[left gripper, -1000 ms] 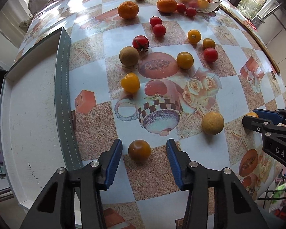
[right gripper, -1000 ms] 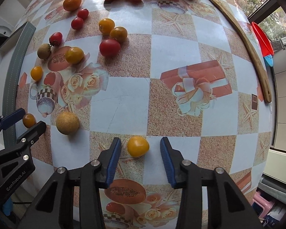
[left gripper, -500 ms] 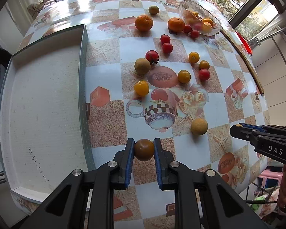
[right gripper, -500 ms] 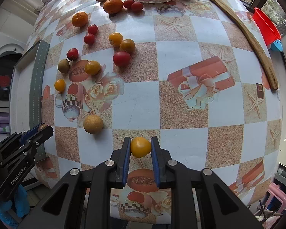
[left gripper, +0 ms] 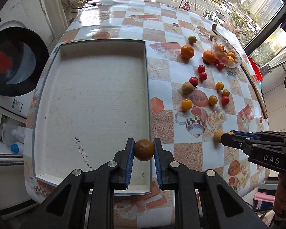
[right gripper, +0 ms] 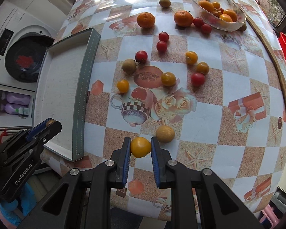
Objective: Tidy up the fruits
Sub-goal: 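Carry both tomatoes into the white tray and open both tools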
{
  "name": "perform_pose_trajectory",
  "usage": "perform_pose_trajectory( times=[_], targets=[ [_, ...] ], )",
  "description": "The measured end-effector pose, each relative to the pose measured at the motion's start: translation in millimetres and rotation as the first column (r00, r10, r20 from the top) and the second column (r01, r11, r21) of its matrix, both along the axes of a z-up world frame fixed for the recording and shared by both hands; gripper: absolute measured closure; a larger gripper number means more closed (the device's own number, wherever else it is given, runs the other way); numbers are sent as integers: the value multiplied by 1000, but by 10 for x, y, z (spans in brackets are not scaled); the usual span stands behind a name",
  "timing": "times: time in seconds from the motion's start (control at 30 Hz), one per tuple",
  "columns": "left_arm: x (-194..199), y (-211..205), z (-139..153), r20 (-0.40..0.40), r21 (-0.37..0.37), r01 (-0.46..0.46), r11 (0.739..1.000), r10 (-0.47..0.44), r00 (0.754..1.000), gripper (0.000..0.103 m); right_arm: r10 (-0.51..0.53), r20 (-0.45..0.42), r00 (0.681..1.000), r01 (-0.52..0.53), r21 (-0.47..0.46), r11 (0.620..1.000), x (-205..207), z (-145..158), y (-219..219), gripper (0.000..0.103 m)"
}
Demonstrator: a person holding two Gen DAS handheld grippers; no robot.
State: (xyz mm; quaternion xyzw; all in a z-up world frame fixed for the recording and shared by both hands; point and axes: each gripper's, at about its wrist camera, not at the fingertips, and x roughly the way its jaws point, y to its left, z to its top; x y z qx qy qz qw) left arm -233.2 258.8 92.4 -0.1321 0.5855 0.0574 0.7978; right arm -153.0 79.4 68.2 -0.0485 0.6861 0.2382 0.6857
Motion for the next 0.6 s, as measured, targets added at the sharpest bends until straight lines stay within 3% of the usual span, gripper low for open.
perform_pose_trajectory(
  times=[0.27,0.6],
  targets=[
    [-286,681,-201,-43,68,-126,990,130,991,81,142,-17,990,-141,55,988,-119,-35,919,80],
    [-349,995,-567,-92,129,-148,980,161,983,81,261,-23,965,-261,13,965,-105,-396,1726,80]
  ],
)
